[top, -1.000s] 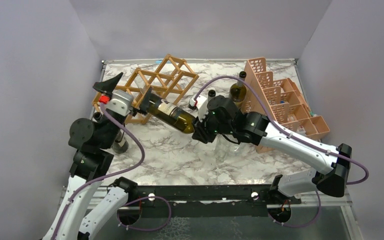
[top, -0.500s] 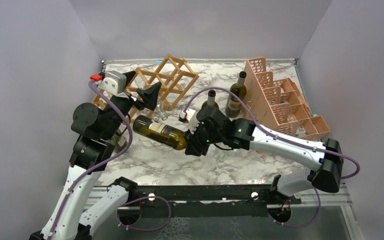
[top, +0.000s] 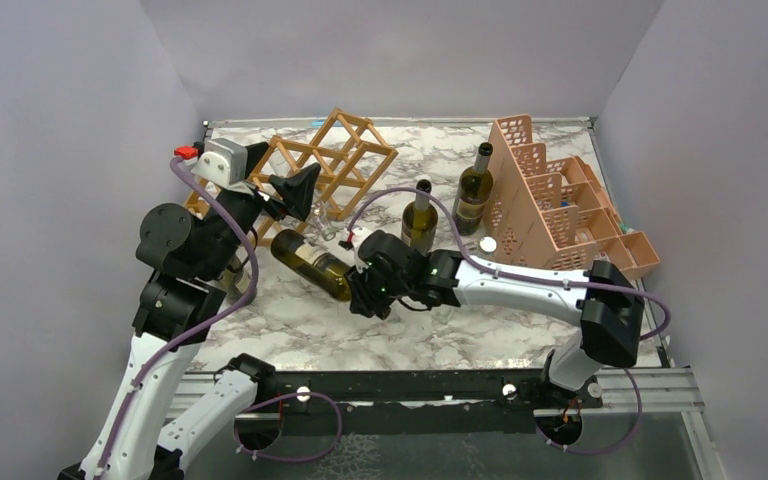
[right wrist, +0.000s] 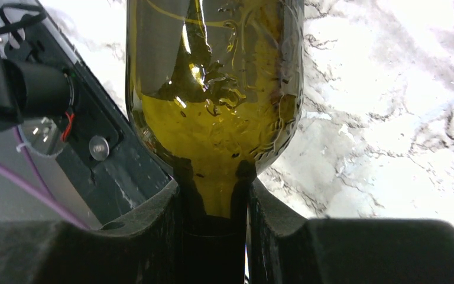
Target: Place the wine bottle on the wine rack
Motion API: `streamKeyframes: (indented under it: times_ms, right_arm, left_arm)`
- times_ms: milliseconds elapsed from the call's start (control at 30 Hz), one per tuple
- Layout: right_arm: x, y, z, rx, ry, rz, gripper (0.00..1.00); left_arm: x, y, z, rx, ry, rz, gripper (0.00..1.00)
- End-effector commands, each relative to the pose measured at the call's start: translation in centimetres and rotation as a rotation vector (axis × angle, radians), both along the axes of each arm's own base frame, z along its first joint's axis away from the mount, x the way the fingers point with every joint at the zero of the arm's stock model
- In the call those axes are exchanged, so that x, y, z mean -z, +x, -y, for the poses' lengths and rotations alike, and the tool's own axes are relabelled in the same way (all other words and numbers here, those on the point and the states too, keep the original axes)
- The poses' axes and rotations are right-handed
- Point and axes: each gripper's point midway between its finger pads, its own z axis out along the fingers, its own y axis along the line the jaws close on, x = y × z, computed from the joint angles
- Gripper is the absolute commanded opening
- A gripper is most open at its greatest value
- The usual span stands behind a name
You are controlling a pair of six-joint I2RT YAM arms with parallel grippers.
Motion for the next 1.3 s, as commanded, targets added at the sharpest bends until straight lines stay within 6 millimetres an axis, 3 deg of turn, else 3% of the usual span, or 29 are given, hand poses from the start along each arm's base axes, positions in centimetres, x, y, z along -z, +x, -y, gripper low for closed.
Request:
streamKeyframes:
  times_ms: [0, 300, 600, 1267]
  right_arm:
    - [-4.2, 1.9, -4.7, 0.089, 0.220, 0.070, 0.01]
    - [-2.3, 2.8, -6.4, 0.165, 0.196, 0.050, 0.01]
    - [-2.8, 4.3, -7.7, 0.232, 0.236, 0.075, 0.01]
    - [-3.1, 7.2, -9.6, 0.381, 0.274, 0.100, 0.01]
  left_arm:
    - [-1.3, -0.5, -0.7, -0.025, -0.015, 0.008, 0.99]
    - [0.1, 0.0, -1.8, -0.091, 0.021, -0.032, 0.99]
    - [1.4, 1.1, -2.2, -0.136, 0.034, -0.087, 0.99]
    - [2.3, 2.1, -1.4, -0.121, 0.047, -0.122, 0.99]
